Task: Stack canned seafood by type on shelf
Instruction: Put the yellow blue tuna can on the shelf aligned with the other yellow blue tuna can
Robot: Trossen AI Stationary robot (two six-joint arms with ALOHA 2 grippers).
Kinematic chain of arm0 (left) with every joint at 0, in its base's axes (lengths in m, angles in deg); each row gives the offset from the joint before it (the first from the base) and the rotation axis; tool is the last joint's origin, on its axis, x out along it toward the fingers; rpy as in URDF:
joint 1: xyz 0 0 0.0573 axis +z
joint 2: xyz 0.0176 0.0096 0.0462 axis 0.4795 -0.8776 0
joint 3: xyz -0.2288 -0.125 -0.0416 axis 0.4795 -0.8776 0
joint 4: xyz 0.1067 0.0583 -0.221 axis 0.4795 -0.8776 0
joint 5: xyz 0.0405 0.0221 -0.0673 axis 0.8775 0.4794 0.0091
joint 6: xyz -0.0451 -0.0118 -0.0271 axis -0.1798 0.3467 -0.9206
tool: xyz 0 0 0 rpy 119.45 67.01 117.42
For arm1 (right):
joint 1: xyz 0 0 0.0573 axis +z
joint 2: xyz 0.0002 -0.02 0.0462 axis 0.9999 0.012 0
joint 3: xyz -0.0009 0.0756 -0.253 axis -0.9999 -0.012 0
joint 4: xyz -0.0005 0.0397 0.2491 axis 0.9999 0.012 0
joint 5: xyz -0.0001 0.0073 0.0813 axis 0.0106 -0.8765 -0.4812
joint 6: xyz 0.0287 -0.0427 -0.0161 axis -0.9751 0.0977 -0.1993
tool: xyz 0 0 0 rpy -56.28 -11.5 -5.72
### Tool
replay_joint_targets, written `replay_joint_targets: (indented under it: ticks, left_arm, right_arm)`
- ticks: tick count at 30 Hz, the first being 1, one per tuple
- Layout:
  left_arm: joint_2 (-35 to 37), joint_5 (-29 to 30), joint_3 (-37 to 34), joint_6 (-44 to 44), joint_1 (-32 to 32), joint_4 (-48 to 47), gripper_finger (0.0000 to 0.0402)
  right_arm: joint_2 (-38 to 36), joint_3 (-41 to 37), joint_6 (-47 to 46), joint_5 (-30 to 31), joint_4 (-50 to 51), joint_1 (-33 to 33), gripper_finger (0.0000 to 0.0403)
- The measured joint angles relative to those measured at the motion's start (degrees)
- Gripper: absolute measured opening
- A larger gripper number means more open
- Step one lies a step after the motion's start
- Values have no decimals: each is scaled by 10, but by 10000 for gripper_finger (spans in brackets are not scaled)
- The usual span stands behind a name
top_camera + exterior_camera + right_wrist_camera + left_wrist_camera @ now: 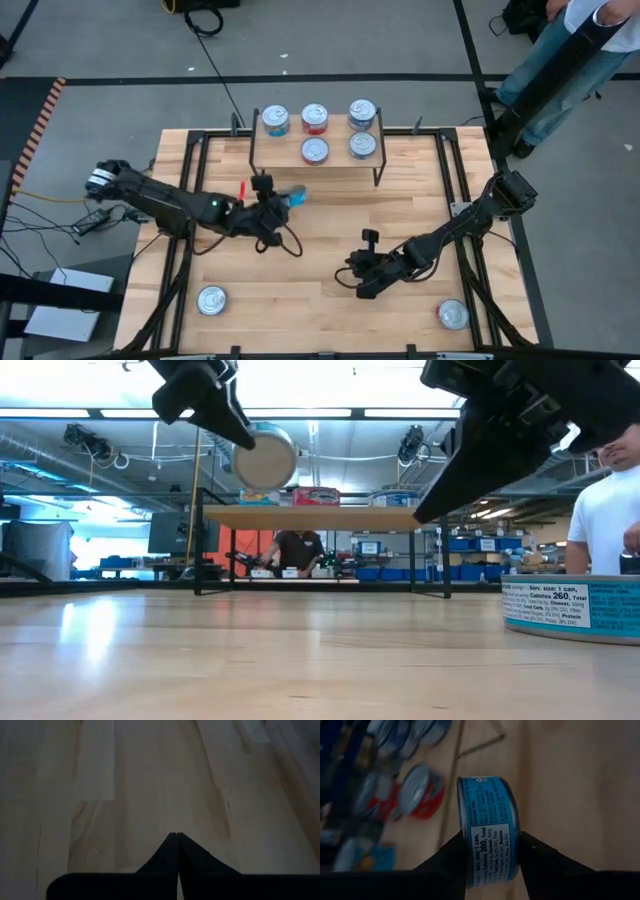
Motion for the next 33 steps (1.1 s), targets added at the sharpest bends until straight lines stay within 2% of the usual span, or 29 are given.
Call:
replay_joint_targets:
  ticks: [2,7,11,23,33]
  left_arm:
    - [-2,21,21,0,9,-54,144]
    - [-5,84,50,18,52,-104,144]
    - [-5,95,55,39,88,-100,144]
    - [-25,80,54,82,172,-120,144]
    - [-41,68,54,110,209,-113,156]
  right_arm:
    - [0,0,0,0,-2,-1,10]
    - [0,0,4,2,-6,-1,10]
    - [0,0,5,7,-7,-1,10]
    - [0,-1,6,12,-8,-1,9]
    - [0,-1,8,12,-10,-1,9]
